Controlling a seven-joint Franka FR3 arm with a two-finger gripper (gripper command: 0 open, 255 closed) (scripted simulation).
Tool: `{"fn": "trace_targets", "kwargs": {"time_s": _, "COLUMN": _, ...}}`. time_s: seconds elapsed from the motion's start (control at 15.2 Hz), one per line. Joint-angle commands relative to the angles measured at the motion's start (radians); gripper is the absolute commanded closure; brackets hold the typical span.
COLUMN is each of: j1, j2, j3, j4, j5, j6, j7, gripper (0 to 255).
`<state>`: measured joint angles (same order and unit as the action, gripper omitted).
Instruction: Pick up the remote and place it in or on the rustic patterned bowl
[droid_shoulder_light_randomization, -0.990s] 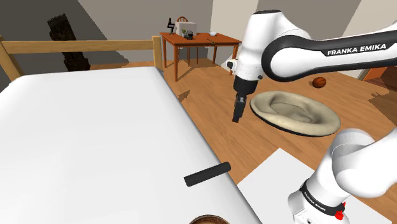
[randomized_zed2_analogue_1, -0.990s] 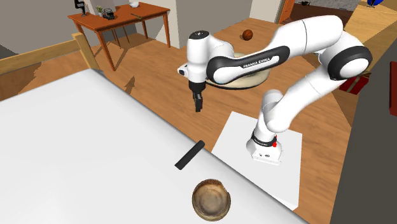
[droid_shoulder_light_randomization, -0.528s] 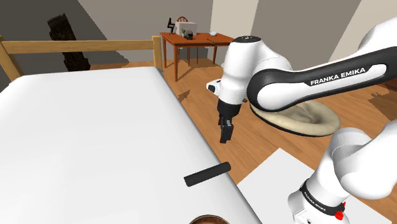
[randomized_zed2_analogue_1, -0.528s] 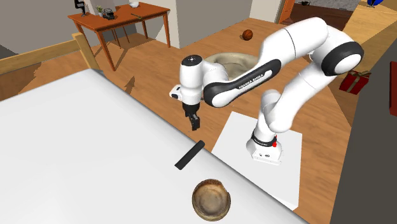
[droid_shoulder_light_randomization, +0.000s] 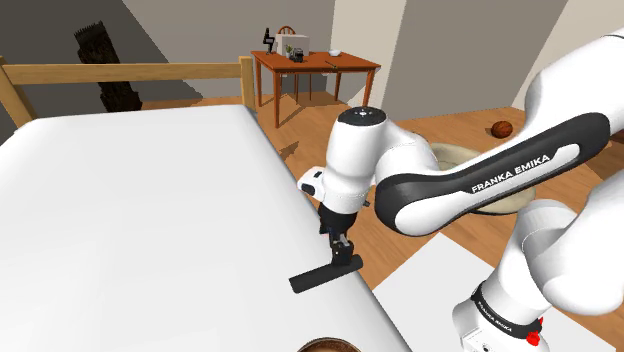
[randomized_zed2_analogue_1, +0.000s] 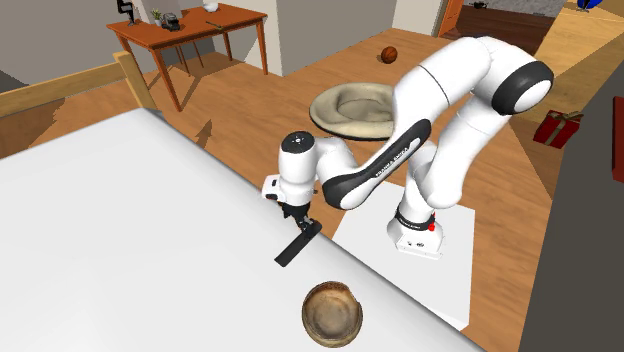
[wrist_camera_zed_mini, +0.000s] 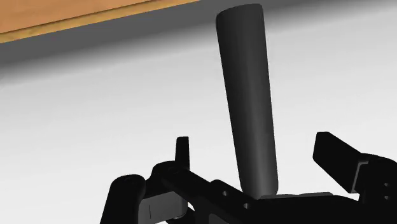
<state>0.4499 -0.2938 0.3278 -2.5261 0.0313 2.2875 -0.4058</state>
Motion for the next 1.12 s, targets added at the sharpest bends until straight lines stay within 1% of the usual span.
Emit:
{"fn": "trace_targets", "kwargs": {"time_s": 0.0, "j1": 0.018, "j2": 0.053, "j3": 0.024, "j4": 0.000, "j5": -0.014, "j6": 0.054, "j7": -0.017, "gripper": 0}}
{"fn": "trace_targets", "kwargs": {"time_s": 0.07, "j1": 0.027, "j2": 0.073, "j3": 0.036, "j4": -0.001, "j5": -0.021, "j6": 0.075, "j7": -0.023, "gripper": 0}}
{"fn": "trace_targets", "kwargs": {"time_s": 0.59, "j1": 0.011, "j2": 0.162, "j3": 0.047, "j4": -0.033, "j5": -0.067, "j6": 0.190, "j7": 0.011, "gripper": 0}}
{"fn": "trace_targets", "kwargs": {"time_s": 1.06, "j1": 0.011, "j2": 0.161, "j3": 0.047, "j4": -0.033, "j5": -0.067, "j6": 0.190, "j7": 0.011, "gripper": 0}}
